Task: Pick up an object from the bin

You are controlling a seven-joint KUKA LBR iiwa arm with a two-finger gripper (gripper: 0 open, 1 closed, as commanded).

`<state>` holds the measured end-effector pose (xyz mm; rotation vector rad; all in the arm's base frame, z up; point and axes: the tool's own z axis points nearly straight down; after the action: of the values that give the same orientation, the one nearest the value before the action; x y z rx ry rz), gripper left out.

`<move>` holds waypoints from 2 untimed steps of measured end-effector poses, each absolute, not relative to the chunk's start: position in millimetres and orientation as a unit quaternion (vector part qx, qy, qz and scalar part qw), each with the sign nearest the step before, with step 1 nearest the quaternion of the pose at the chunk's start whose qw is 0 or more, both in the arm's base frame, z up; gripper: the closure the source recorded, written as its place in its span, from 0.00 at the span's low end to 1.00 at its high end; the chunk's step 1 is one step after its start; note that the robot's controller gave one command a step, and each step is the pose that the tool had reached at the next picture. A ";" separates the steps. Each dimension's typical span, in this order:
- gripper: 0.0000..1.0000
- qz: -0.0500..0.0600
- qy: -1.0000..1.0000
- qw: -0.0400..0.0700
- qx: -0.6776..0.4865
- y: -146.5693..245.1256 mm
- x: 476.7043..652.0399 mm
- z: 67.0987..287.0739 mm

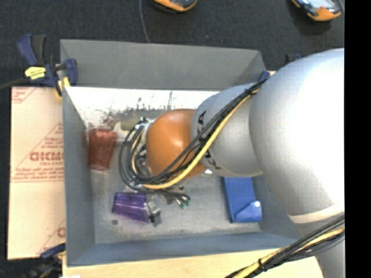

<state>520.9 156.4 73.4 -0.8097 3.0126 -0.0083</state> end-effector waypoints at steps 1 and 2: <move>1.00 -0.003 0.963 0.009 -0.268 157.2 515.7 148.5; 1.00 -0.003 0.961 0.007 -0.277 159.1 514.1 253.8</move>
Offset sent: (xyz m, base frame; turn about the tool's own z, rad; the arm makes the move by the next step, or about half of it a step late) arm -0.0119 0.0016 0.2101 -0.0431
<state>514.1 159.1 253.8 -0.8668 3.0044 -0.0098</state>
